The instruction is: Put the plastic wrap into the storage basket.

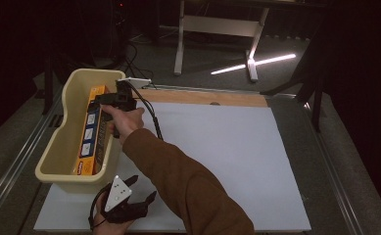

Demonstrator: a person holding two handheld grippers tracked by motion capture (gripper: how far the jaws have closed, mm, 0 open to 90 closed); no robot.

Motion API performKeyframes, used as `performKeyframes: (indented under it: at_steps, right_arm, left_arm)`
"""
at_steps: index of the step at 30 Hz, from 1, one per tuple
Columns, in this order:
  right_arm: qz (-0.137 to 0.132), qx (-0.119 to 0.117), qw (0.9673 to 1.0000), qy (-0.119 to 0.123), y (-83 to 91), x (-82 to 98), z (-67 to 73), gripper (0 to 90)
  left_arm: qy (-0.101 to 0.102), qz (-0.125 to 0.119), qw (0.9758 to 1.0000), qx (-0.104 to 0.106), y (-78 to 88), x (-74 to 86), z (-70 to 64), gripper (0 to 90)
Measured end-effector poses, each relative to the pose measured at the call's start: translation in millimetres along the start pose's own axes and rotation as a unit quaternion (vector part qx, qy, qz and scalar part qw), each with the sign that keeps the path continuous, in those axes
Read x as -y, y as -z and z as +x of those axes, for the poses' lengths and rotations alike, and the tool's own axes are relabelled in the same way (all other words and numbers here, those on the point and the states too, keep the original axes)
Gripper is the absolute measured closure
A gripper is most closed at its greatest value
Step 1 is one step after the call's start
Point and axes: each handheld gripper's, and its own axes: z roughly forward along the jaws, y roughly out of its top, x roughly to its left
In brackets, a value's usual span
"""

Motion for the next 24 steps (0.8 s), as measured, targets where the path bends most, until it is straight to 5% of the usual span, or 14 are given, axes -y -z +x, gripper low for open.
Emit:
performKeyframes:
  at_steps: [9,16,24]
  right_arm:
    - [0.011,0.020,0.9981,0.057,10.4,4.9,-5.5,36.4]
    - [0.000,0.066,0.9841,0.165,37.7,15.1,-4.1,36.9]
    - [-0.012,0.102,0.9599,0.261,69.0,31.1,-6.0,37.9]
  left_arm:
    - [-0.003,0.001,1.0000,-0.001,-1.4,-0.1,-0.4,23.1]
    - [-0.003,0.001,1.0000,0.002,-2.7,-0.5,-0.8,22.9]
    - [-0.002,0.000,1.0000,0.003,-4.1,-1.1,0.4,22.9]
